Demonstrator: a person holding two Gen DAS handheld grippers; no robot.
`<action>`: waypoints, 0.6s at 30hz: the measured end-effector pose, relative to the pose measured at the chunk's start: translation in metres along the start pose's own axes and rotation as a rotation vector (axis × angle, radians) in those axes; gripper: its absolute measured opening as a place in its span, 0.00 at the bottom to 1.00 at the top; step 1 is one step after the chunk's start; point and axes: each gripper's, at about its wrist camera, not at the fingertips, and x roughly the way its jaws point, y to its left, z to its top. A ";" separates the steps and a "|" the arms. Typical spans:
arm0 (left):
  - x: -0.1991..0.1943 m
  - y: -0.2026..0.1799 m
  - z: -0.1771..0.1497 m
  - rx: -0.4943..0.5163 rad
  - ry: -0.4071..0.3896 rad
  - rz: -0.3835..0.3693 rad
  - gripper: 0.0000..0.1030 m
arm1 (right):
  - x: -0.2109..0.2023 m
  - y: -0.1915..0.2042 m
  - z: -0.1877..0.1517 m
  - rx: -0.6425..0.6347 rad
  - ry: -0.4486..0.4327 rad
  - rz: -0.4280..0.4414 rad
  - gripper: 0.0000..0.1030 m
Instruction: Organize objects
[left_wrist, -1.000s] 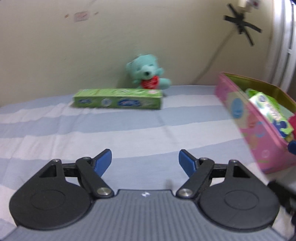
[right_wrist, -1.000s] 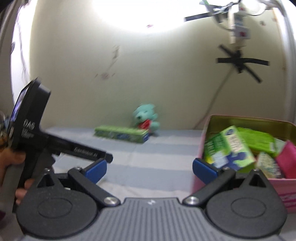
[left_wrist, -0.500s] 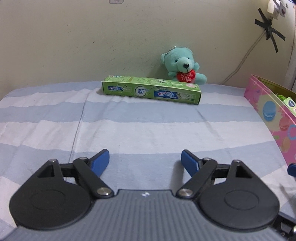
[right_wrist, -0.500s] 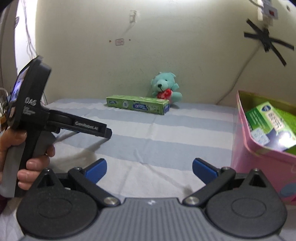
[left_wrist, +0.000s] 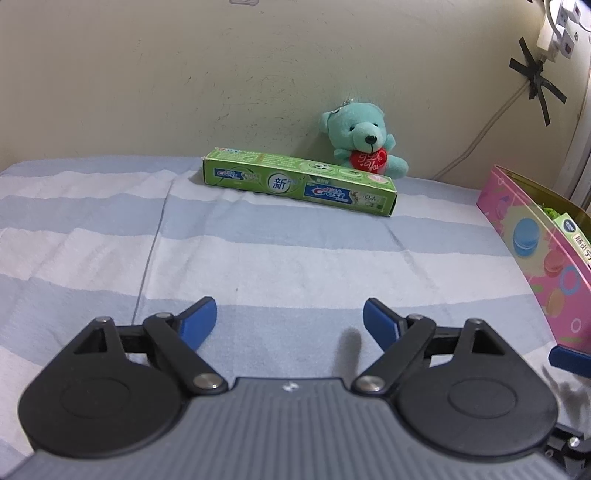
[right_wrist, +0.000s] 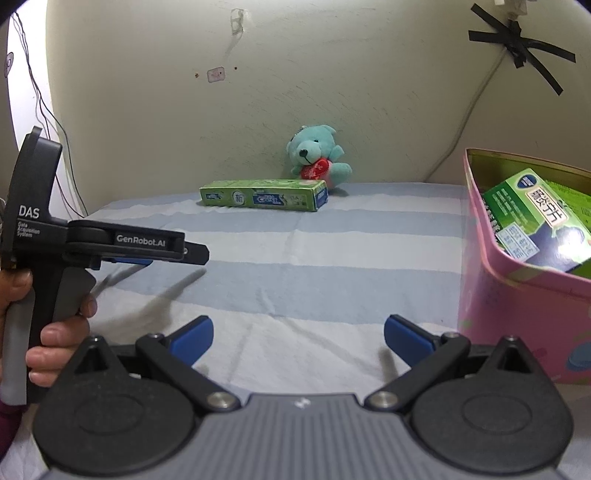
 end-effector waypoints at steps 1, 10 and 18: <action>-0.001 0.000 0.000 -0.002 0.000 0.001 0.86 | 0.000 0.000 0.000 0.000 0.001 -0.001 0.99; -0.001 -0.001 -0.001 -0.004 0.000 0.002 0.86 | 0.002 0.000 0.000 0.000 0.006 -0.004 0.99; -0.001 -0.001 -0.001 -0.006 -0.001 0.002 0.87 | 0.002 0.000 0.000 0.006 0.008 0.000 0.99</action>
